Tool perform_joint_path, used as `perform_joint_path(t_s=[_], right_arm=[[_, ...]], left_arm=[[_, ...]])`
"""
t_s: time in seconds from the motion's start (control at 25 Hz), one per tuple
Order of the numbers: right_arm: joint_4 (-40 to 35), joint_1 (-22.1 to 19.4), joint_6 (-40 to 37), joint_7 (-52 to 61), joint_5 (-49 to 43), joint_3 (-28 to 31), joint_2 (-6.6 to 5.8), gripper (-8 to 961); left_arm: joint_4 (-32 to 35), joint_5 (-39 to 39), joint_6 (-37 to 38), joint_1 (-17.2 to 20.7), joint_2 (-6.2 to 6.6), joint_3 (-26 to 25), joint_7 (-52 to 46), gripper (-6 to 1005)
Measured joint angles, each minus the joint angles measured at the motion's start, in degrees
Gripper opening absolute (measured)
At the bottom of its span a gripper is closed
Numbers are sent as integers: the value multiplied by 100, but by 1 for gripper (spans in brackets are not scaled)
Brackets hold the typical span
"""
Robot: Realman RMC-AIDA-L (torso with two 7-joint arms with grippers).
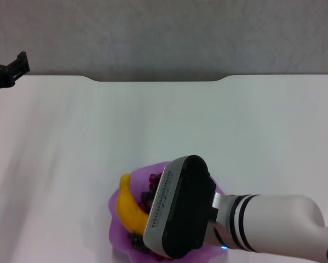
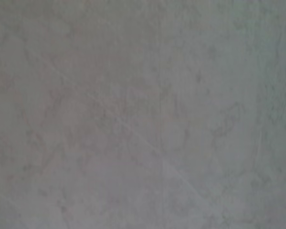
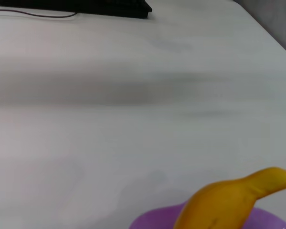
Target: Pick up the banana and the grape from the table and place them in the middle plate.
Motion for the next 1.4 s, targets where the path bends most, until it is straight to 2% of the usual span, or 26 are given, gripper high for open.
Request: perform_joint_path(t_s=[0.16, 0.32, 0.6, 1.0, 1.16, 1.4], right_arm=[[-220, -89, -12, -47, -48, 51, -11, 796], [-600, -382, -151, -126, -364, 229, -7, 827], [-866, -653, -945, -54, -387, 678, 11, 827], [-577, -1238, -1788, 525, -379, 2068, 16, 825], [-372, -1542, -2186, 584, -379, 2542, 26, 822], [77, -1756, -2620, 1038, -379, 3108, 28, 820]], left_arm=[[-3, 0, 0, 12, 0, 0, 0, 879], [-8, 0, 4, 16, 0, 15, 0, 880], [-9, -4, 10, -6, -8, 100, 0, 880], [-27, -19, 36, -85, -5, 422, 20, 879], [-27, -29, 73, -89, -8, 587, 238, 880], [18, -48, 81, -90, -11, 666, 308, 880]])
